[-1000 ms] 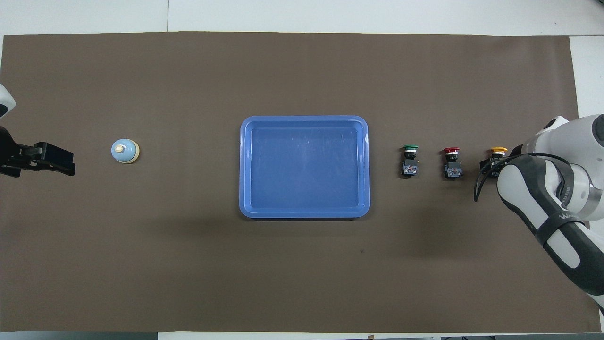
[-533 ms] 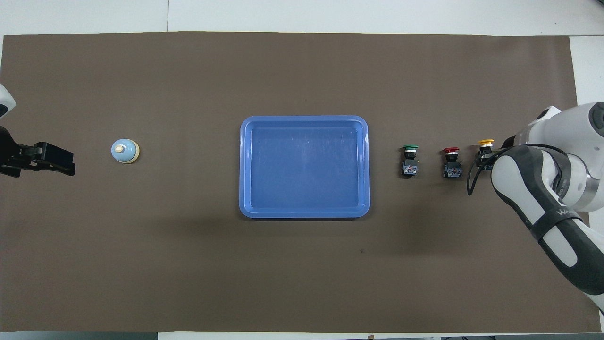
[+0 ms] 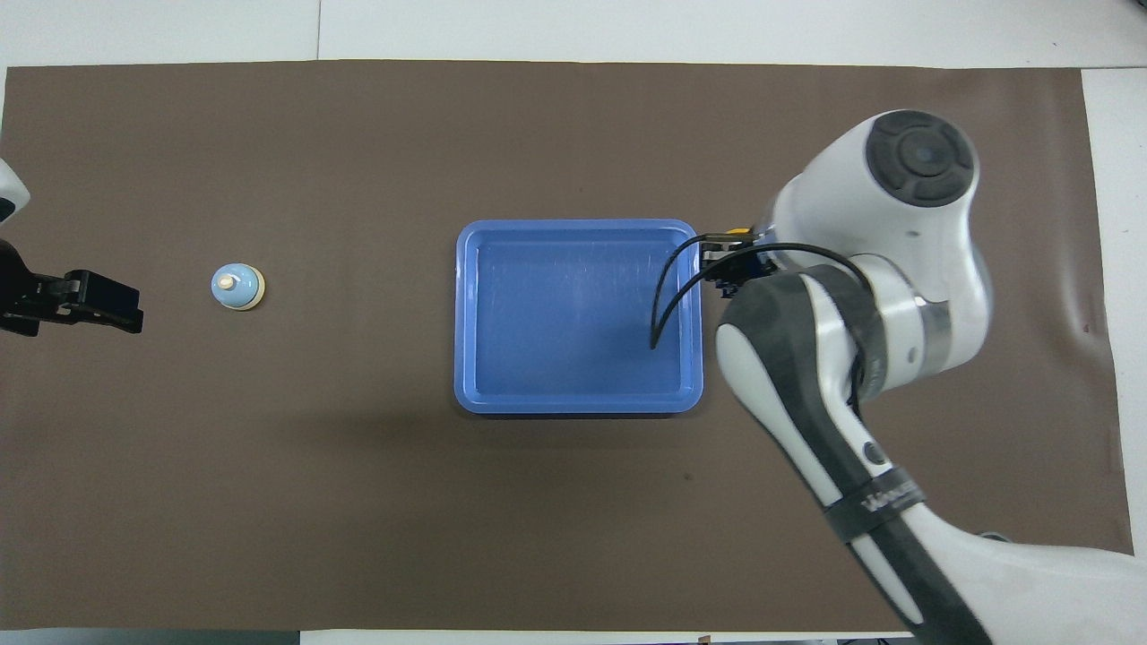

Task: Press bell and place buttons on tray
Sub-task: 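Carry the yellow button into the blue tray and release it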

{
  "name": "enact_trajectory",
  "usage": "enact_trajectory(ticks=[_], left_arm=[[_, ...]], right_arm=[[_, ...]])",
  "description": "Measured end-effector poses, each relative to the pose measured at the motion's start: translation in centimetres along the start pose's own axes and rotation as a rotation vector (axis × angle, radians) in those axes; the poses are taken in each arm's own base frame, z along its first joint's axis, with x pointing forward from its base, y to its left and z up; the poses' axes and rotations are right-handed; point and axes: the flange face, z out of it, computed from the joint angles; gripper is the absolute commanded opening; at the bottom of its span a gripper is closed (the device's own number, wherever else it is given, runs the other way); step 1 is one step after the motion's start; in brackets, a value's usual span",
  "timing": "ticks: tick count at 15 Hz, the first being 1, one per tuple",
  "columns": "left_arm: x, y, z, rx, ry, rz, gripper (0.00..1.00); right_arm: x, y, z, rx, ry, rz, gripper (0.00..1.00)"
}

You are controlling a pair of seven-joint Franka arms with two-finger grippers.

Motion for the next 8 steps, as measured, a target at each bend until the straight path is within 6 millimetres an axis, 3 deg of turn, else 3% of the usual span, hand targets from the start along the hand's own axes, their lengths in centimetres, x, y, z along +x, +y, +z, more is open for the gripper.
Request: enact_trajectory(ticks=[1, 3, 6, 7, 8], left_arm=[[0.0, 0.0, 0.0, 0.0, 0.0, 0.0, 1.0], [0.0, 0.0, 0.0, 0.0, 0.0, 0.0, 1.0], [0.0, 0.0, 0.0, 0.0, 0.0, 0.0, 1.0], [0.0, 0.0, 0.0, 0.0, 0.0, 0.0, 1.0], [0.0, 0.0, 0.0, 0.0, 0.0, 0.0, 1.0]], right_arm=[[-0.7, -3.1, 0.7, -0.004, -0.002, 0.005, 0.0], [-1.4, -6.6, 3.7, -0.027, -0.021, 0.001, 0.0], [-1.2, -7.8, 9.1, -0.051, -0.031, -0.008, 0.03], [-1.2, -7.8, 10.3, -0.056, -0.032, -0.01, 0.1], [-1.5, -7.9, 11.2, -0.059, -0.035, -0.013, 0.33]])
